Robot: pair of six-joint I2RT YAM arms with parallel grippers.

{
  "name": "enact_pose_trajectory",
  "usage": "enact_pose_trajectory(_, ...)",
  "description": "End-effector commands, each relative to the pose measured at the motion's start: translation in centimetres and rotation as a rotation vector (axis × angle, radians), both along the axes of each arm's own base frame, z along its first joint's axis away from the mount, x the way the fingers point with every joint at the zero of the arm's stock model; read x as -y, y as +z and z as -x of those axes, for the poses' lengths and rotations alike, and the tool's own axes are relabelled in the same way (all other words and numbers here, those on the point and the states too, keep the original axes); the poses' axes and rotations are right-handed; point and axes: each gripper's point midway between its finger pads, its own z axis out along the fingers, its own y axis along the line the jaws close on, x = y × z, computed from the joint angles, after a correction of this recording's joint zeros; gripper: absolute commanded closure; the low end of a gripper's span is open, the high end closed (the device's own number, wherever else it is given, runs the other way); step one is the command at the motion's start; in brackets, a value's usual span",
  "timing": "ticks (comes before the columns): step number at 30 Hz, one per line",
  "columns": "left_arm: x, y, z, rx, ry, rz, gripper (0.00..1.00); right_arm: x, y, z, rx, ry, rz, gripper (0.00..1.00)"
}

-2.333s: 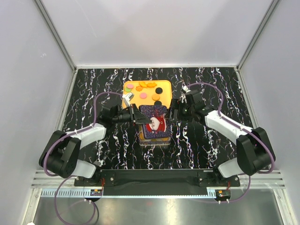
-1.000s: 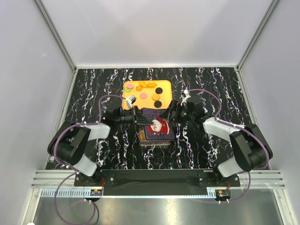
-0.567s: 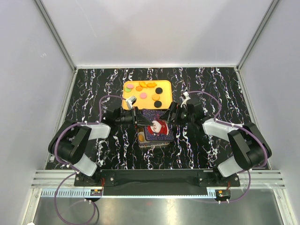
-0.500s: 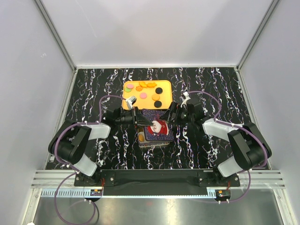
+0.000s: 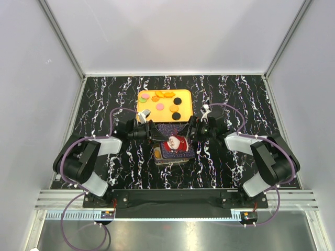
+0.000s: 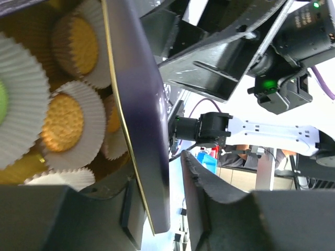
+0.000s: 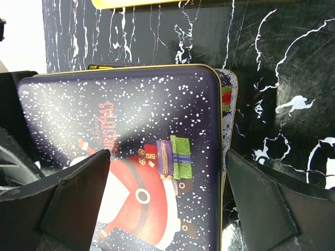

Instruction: Pack the cookies

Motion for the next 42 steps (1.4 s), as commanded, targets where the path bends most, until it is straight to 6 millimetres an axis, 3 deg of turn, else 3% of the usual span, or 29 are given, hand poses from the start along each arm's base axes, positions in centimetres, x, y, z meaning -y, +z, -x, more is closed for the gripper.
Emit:
enact_pose_trajectory(1, -0.4, 1.5, -1.1, 0.096, 0.022, -0.014, 0.63, -0.5, 0.6, -0.3, 0.032, 0.011, -0.029, 0.02)
enact_pose_trajectory(19, -4.3, 0.1, -1.8, 0.077, 0.132, -0.189, 0.54, -0.3, -0.1, -0.3, 0.007, -0.003, -0.008, 0.06)
enact_pose_trajectory(32, -5.4, -0.6, -2.0, 0.071, 0.164, -0.28, 0.5, 0.4, -0.3, -0.5, -0.007, -0.027, 0.048, 0.12)
enact_pose_trajectory(42, -7.2, -0.8, -2.0, 0.083, 0.208, -0.406, 0.37, 0.9, 0.7, -0.5, 0.006, -0.05, 0.098, 0.14)
